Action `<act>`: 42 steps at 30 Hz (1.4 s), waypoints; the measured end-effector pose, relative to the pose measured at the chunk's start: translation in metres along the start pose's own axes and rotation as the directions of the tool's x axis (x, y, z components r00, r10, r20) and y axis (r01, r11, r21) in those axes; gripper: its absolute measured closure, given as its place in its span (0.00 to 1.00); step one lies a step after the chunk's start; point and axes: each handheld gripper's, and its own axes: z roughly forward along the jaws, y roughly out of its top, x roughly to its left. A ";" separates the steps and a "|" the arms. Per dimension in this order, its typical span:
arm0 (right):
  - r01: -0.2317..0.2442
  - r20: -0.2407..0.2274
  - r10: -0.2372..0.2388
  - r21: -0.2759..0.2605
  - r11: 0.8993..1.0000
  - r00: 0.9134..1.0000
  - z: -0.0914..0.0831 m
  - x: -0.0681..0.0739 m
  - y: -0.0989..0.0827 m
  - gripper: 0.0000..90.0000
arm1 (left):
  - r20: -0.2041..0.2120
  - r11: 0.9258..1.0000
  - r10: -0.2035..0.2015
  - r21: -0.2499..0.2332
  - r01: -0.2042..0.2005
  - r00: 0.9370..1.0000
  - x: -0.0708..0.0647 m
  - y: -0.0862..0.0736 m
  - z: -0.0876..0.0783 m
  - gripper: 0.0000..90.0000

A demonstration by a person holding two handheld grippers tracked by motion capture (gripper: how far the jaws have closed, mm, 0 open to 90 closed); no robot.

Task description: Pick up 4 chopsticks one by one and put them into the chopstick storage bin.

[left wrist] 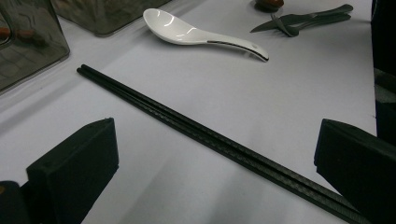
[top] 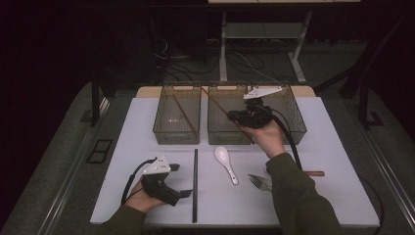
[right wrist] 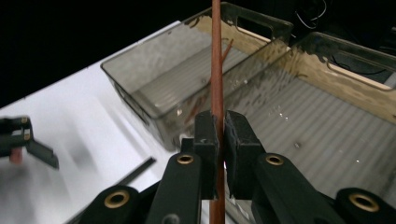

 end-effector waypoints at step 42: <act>0.006 0.027 -0.006 -0.001 1.000 1.000 0.166 0.056 0.064 0.93 | -0.006 1.000 -0.001 -0.013 0.001 1.000 0.000 0.001 -0.002 0.00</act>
